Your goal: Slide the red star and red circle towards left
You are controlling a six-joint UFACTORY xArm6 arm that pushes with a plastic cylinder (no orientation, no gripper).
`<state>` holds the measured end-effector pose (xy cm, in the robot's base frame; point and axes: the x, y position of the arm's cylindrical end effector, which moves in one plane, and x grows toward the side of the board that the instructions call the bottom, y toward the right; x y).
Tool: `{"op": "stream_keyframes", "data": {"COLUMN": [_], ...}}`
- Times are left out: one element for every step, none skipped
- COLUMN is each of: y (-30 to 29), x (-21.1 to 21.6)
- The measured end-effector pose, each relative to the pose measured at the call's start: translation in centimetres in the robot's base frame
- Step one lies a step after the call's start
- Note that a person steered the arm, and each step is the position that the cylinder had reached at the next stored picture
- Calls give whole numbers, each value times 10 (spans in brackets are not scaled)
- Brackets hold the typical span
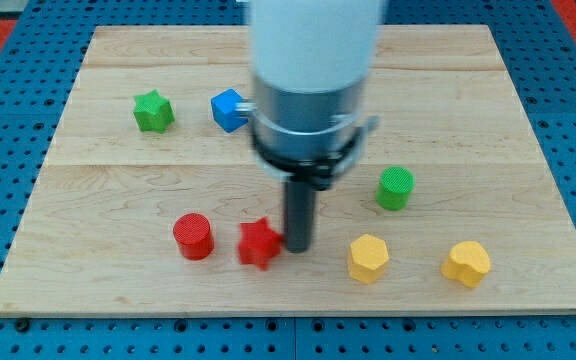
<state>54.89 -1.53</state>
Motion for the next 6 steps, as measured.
{"op": "stream_keyframes", "data": {"y": [-11, 5, 10, -13, -62, -55], "x": [0, 7, 34, 21, -18, -19]}}
